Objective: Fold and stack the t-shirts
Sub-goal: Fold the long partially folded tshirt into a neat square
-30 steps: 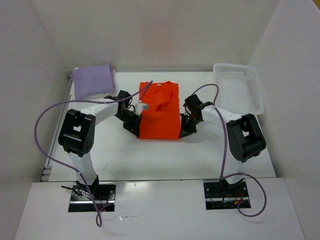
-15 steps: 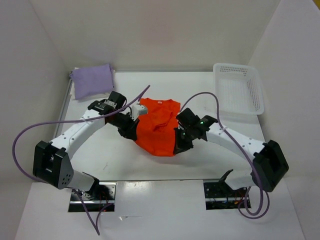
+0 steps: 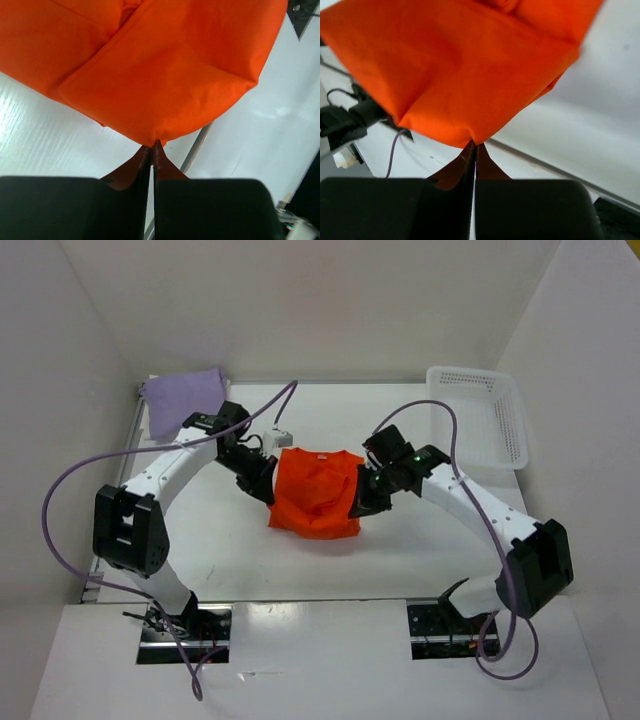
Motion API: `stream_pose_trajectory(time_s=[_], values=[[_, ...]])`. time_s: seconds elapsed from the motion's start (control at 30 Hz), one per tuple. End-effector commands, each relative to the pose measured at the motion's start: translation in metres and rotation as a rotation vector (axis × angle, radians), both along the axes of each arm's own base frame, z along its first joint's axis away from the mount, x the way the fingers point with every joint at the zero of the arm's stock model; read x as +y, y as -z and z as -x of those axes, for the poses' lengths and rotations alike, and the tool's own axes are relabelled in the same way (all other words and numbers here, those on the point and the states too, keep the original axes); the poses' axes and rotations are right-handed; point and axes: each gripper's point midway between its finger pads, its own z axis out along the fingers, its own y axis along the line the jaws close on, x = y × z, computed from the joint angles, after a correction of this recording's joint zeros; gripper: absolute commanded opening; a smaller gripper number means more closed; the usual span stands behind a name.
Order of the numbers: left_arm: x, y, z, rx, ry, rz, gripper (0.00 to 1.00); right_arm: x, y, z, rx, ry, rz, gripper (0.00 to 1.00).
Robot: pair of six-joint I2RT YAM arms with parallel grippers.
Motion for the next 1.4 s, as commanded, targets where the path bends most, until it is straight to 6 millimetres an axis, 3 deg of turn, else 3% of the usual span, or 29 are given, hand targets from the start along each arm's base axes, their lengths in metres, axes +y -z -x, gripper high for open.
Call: stream_pose_trajectory(time_s=[0.0, 0.13, 0.23, 0.27, 0.33, 0.53, 0.57, 0.73, 0.9, 1.07, 1.1, 1.17, 1.2, 1.27, 1.3, 1.37], values=[[-0.006, -0.014, -0.014, 0.013, 0.012, 0.089, 0.08, -0.011, 0.002, -0.028, -0.008, -0.002, 0.024, 0.00], [-0.004, -0.017, -0.052, 0.007, -0.056, 0.128, 0.08, -0.016, 0.000, -0.066, -0.031, 0.006, -0.020, 0.00], [0.000, -0.020, -0.076, -0.018, -0.099, 0.148, 0.07, -0.017, 0.011, -0.082, -0.001, 0.002, -0.018, 0.00], [0.001, -0.027, -0.086, -0.032, -0.117, 0.163, 0.07, -0.019, 0.008, -0.092, -0.010, 0.019, -0.022, 0.00], [0.002, -0.024, -0.099, -0.031, -0.134, 0.165, 0.07, -0.023, 0.010, -0.108, -0.017, 0.021, -0.023, 0.00], [-0.004, -0.020, -0.133, -0.041, -0.154, 0.193, 0.07, -0.025, 0.013, -0.137, -0.005, 0.042, -0.066, 0.00], [-0.004, -0.021, -0.136, -0.036, -0.162, 0.194, 0.07, -0.033, 0.013, -0.145, -0.010, 0.059, -0.064, 0.00], [-0.007, -0.027, -0.164, -0.074, -0.186, 0.222, 0.07, -0.038, 0.003, -0.164, -0.023, 0.087, -0.120, 0.00], [-0.006, -0.039, -0.197, -0.132, -0.215, 0.254, 0.07, -0.040, 0.005, -0.189, -0.019, 0.101, -0.143, 0.00], [0.001, -0.024, -0.222, -0.118, -0.258, 0.258, 0.08, -0.051, 0.011, -0.227, -0.034, 0.172, -0.147, 0.00], [0.004, -0.023, -0.228, -0.120, -0.274, 0.262, 0.10, -0.050, 0.005, -0.236, -0.057, 0.170, -0.153, 0.00], [0.007, -0.018, -0.244, -0.126, -0.305, 0.273, 0.16, -0.052, 0.017, -0.250, -0.041, 0.187, -0.152, 0.00], [0.007, -0.017, -0.249, -0.131, -0.310, 0.278, 0.18, -0.050, 0.010, -0.260, -0.067, 0.185, -0.159, 0.00], [0.005, -0.009, -0.260, -0.131, -0.316, 0.282, 0.19, -0.059, 0.030, -0.270, -0.034, 0.217, -0.115, 0.00], [0.004, -0.019, -0.270, -0.172, -0.311, 0.293, 0.19, -0.060, 0.027, -0.279, -0.058, 0.222, -0.109, 0.00], [0.002, -0.012, -0.283, -0.170, -0.325, 0.301, 0.20, -0.075, 0.034, -0.291, -0.058, 0.274, -0.083, 0.00]])
